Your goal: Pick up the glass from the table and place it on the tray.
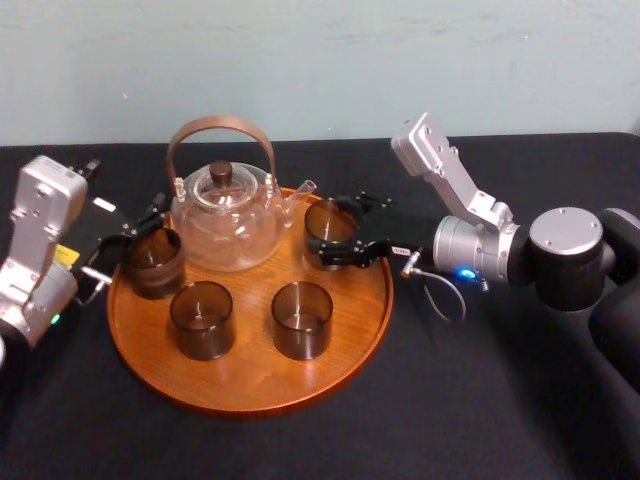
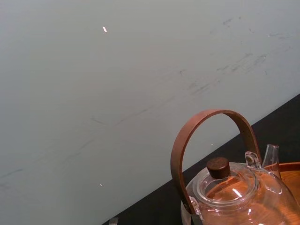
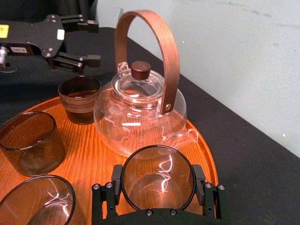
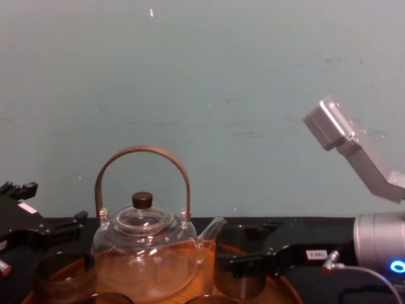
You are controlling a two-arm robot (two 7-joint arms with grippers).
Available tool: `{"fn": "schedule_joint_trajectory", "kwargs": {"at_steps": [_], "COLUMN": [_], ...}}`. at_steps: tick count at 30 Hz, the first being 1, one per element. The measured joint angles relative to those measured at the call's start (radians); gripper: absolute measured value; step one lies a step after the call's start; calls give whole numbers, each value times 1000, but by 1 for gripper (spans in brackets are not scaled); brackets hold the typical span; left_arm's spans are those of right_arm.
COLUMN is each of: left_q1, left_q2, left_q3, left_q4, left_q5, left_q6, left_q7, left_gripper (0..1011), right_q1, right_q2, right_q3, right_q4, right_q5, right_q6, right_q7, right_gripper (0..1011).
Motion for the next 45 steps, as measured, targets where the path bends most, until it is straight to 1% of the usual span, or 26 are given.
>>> {"fn": "schedule_joint_trajectory", "kwargs": {"at_steps": [9, 17, 24, 27, 39, 42, 44, 45], "left_q1": [0, 0, 0, 0, 0, 0, 0, 0], "left_q2": [0, 0, 0, 0, 0, 0, 0, 0], "left_q3": [0, 0, 0, 0, 0, 0, 0, 0], "left_q4": [0, 0, 0, 0, 0, 0, 0, 0], "left_q5": [0, 0, 0, 0, 0, 0, 0, 0], "left_q6": [0, 0, 0, 0, 0, 0, 0, 0], "left_q7": [0, 0, 0, 0, 0, 0, 0, 0], "left_gripper": [1001, 1001, 1001, 1001, 1001, 1001, 1001, 1001], "right_q1": [6, 8, 8, 5, 4, 3, 3, 3], "right_q2": [-19, -31, -35, -35, -35, -34, -34, -34], "right_q3": [-3, -5, -3, -3, -3, -5, -5, -4], "right_q4": [51, 79, 85, 84, 85, 87, 87, 87], "right_q5": [-11, -23, -29, -39, -40, -43, -43, -43], "right_q6": [-7, -8, -9, -8, -5, 0, 0, 0], "right_q7": [-8, -10, -11, -21, -20, -19, -18, -18], "right_gripper": [905, 905, 905, 905, 905, 947, 1002, 1002]}}
